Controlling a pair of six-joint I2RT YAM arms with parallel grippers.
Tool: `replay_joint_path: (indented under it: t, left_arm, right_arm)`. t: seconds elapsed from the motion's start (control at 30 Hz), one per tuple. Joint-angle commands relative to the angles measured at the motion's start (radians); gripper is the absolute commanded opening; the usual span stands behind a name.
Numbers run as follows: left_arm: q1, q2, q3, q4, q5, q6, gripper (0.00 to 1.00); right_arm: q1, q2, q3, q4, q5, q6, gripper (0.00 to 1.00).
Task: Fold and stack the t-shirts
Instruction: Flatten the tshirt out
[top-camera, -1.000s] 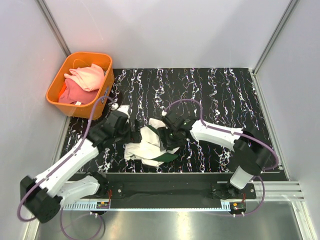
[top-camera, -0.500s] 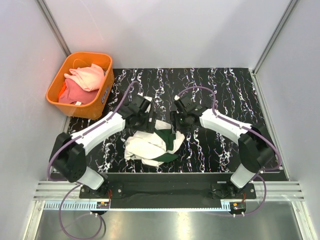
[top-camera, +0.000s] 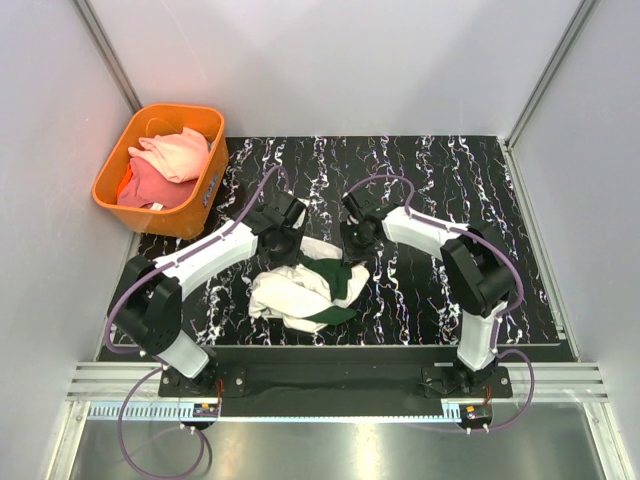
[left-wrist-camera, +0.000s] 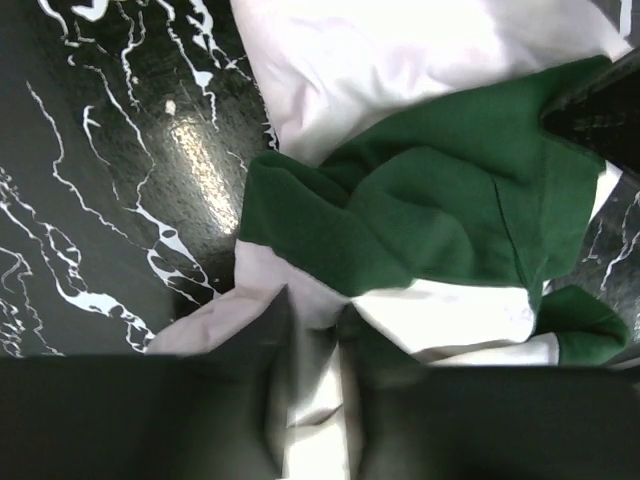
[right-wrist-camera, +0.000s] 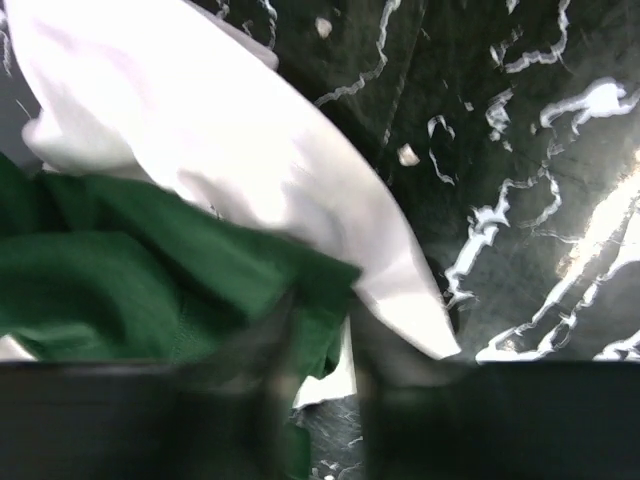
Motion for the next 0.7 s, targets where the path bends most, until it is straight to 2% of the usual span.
replay_joint_path:
  t: [0.0, 0.03, 0.1, 0.2, 0.4, 0.5, 0.67]
  left_arm:
    - [0.0, -0.032, 0.04, 0.028, 0.016, 0.007, 0.0]
    - [0.001, -0.048, 0.045, 0.017, 0.017, 0.006, 0.0]
    - [0.001, -0.066, 0.068, 0.003, -0.019, 0.0, 0.0]
    - [0.001, -0.118, 0.149, -0.018, -0.026, -0.002, 0.0]
    - [0.0, -0.18, 0.439, -0.031, -0.052, -0.013, 0.0]
    - [0.003, -0.204, 0.536, -0.037, -0.098, -0.017, 0.0]
    - [0.024, -0.281, 0.513, -0.054, -0.174, -0.022, 0.0]
  right_arm:
    - [-0.007, 0.013, 0.073, 0.042, -0.029, 0.001, 0.23]
    - [-0.007, 0.005, 0.071, 0.036, -0.013, 0.006, 0.0]
    - [-0.022, -0.039, 0.062, 0.017, 0.061, 0.014, 0.0]
    - [-0.051, -0.149, 0.074, -0.098, 0.196, 0.001, 0.0]
    - [-0.106, -0.47, 0.161, -0.35, 0.437, -0.075, 0.0]
    - [-0.108, -0.613, 0.195, -0.439, 0.46, -0.072, 0.0]
    - [-0.108, -0.83, 0.096, -0.543, 0.339, 0.056, 0.0]
